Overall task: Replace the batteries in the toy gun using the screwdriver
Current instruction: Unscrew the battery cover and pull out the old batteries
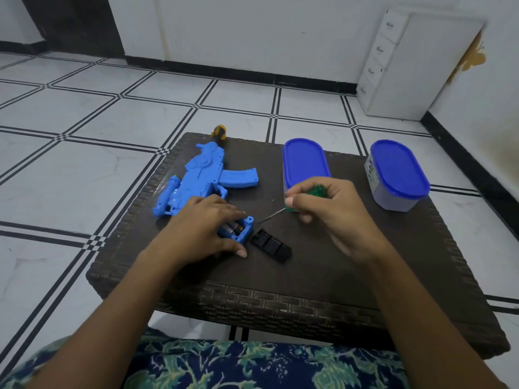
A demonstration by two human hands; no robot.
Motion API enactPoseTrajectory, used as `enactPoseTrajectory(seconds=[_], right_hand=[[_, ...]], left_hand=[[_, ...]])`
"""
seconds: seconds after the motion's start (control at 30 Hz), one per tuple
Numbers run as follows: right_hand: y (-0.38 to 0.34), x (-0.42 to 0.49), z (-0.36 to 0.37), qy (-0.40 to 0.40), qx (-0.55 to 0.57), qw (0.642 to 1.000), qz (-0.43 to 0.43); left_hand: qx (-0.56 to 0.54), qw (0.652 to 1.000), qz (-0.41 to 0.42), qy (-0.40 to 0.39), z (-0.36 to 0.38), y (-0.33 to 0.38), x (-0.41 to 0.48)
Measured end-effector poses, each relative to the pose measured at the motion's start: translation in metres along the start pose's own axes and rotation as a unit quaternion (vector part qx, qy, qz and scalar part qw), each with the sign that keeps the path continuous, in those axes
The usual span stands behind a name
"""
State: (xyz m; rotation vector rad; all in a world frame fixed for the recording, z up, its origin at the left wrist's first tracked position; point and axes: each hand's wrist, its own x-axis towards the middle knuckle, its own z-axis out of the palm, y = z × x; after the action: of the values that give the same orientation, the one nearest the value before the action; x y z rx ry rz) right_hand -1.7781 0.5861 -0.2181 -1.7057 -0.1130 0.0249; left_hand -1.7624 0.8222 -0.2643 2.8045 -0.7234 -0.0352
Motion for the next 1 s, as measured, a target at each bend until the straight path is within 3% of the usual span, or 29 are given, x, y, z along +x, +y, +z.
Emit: enactPoseTrajectory(seconds=[0.23,0.37,0.6,0.7,0.9,1.0], right_hand=[[0.002,0.005,0.011,0.065,0.059,0.996,0.003],[0.003,0.003,0.032,0.077,-0.057,0.994,-0.047],[0.004,-0.001,0.053,0.056,-0.248,0.954,-0.16],[0.007,-0.001,0.061,0.063,-0.248,0.953,-0.164],[0.002,0.004,0.061,0.061,-0.19,0.976,-0.088],[0.003,0.0,0.067,0.055,-0.233,0.962,-0.132]], left_hand=[[-0.002,1.0,-0.024,0.01,0.005,0.009,-0.003],[0.008,1.0,-0.021,0.014,0.017,0.013,-0.007],[0.021,0.999,-0.019,0.026,0.026,0.008,-0.009],[0.032,0.999,-0.014,0.027,0.027,0.008,-0.008],[0.03,0.999,-0.018,0.03,0.025,0.012,-0.009],[0.032,0.999,-0.015,0.026,0.026,0.01,-0.008]])
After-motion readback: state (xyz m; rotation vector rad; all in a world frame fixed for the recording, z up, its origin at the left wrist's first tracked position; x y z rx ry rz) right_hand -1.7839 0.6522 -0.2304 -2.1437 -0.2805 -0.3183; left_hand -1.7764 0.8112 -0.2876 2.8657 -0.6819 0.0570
